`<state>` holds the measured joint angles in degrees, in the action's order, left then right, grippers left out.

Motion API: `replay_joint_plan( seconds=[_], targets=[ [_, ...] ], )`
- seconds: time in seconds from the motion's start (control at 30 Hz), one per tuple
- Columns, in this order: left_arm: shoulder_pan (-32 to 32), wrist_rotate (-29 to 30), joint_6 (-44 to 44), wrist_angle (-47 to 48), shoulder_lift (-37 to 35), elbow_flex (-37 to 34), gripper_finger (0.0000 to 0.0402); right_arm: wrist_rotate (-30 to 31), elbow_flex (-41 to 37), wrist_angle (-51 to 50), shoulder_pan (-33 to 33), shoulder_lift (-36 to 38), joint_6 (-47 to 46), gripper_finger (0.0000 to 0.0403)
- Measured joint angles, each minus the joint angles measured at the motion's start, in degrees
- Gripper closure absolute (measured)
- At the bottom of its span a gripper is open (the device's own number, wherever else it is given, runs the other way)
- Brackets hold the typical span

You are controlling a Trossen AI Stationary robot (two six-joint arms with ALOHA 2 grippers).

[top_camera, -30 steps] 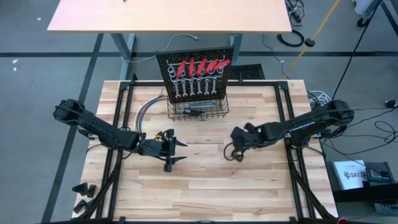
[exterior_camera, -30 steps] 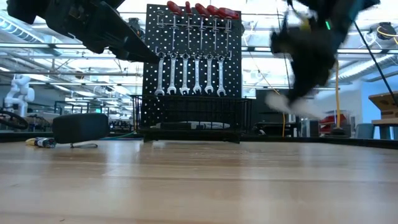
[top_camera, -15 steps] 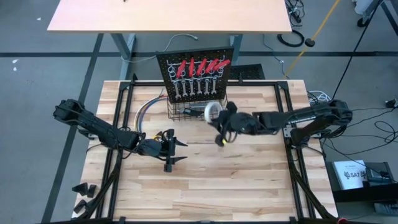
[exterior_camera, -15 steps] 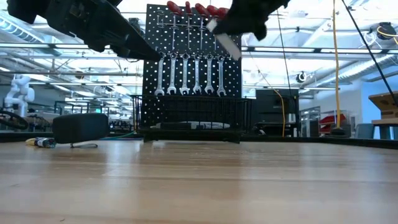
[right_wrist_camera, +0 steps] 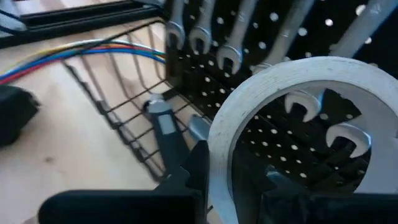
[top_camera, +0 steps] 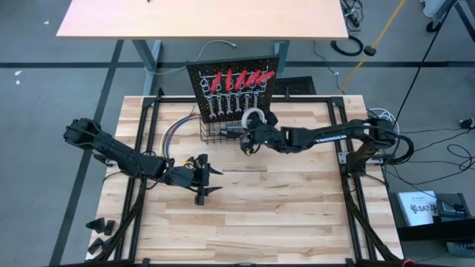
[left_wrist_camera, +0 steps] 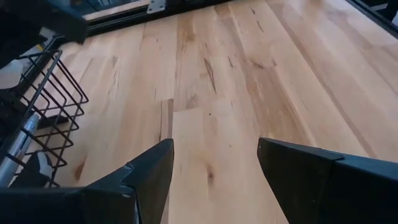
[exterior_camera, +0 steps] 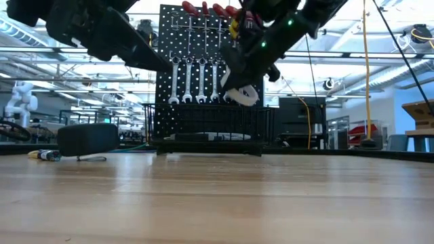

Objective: Hang tools onto peg board
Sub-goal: Put the tape into the wire basket on the peg board, then hang the measuring tape on the peg board

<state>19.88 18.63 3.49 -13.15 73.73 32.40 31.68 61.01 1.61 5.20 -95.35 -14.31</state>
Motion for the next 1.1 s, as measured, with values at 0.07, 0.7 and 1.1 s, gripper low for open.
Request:
replay_joint_plan(
  seconds=[0.07, 0.7, 1.1],
  targets=[
    [0.00, 0.00, 0.00, 0.43, 0.00, 0.00, 0.0162, 0.00, 0.00, 0.30, 0.90, -0.58, 0.00, 0.0372],
    [0.00, 0.00, -0.17, 0.41, 0.00, 0.00, 0.0162, -0.48, 0.00, -0.24, 2.57, -1.02, -1.29, 0.0242],
    [0.02, -3.54, -4.30, 8.38, -2.28, 1.39, 0.0162, -9.16, 0.00, -11.48, 2.14, 2.15, -3.35, 0.0231]
  ],
)
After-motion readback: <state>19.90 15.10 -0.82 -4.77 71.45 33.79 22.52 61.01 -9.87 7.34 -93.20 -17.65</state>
